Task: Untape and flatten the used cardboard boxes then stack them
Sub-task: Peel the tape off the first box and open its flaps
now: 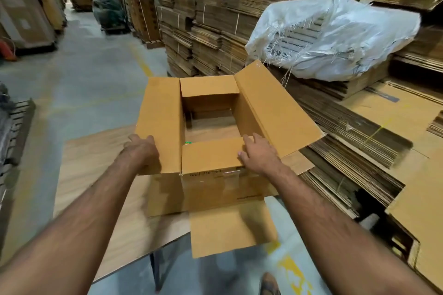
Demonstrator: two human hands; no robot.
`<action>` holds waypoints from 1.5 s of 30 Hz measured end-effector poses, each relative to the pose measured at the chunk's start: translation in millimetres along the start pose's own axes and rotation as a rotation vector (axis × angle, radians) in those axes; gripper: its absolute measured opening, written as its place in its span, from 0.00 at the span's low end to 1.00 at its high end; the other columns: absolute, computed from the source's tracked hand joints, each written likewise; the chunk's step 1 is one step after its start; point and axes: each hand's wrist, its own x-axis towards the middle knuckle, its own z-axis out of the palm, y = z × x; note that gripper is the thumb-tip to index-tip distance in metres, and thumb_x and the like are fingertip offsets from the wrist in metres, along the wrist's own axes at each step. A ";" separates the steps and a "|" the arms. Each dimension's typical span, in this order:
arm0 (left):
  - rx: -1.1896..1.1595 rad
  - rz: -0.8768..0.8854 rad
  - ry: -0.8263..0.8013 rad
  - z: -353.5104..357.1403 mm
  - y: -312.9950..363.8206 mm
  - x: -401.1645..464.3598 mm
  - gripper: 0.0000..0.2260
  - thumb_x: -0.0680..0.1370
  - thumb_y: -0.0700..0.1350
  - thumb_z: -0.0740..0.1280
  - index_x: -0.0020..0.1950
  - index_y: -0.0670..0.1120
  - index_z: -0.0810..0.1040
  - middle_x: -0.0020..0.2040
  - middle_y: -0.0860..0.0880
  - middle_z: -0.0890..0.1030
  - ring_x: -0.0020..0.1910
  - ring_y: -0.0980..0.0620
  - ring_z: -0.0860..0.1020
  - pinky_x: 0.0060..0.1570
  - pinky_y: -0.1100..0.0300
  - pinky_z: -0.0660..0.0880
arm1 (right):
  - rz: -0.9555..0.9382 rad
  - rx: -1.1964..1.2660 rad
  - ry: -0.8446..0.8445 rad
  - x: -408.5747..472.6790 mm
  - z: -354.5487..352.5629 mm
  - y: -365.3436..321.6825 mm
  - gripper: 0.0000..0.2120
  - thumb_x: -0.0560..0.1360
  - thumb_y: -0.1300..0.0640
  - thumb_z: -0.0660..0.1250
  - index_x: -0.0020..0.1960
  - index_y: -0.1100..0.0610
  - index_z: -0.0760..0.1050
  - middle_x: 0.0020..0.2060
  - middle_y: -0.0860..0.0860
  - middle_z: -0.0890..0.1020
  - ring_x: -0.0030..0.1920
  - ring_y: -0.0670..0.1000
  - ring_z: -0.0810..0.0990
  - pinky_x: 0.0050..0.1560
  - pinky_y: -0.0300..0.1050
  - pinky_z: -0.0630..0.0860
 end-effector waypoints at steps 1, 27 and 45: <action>0.005 0.023 0.006 -2.3 0.5 -3.5 0.22 0.78 0.47 0.64 0.70 0.46 0.64 0.66 0.39 0.64 0.63 0.39 0.68 0.57 0.47 0.73 | -0.031 0.019 -0.027 2.4 3.9 -8.2 0.29 0.81 0.43 0.57 0.78 0.55 0.57 0.77 0.59 0.59 0.75 0.60 0.60 0.73 0.61 0.62; 0.060 0.410 0.286 -21.1 -52.0 42.7 0.15 0.81 0.43 0.60 0.65 0.56 0.77 0.56 0.47 0.71 0.51 0.47 0.74 0.52 0.57 0.74 | -0.116 0.005 0.045 48.7 -24.0 -105.6 0.25 0.79 0.34 0.54 0.68 0.46 0.74 0.69 0.58 0.70 0.73 0.59 0.62 0.75 0.68 0.49; 0.353 0.742 0.259 -29.1 -78.3 52.6 0.22 0.82 0.53 0.62 0.75 0.62 0.62 0.79 0.56 0.56 0.79 0.48 0.48 0.74 0.51 0.56 | -0.095 0.189 -0.248 -17.0 -123.0 -141.3 0.24 0.80 0.38 0.59 0.56 0.59 0.77 0.53 0.54 0.79 0.53 0.56 0.80 0.52 0.53 0.82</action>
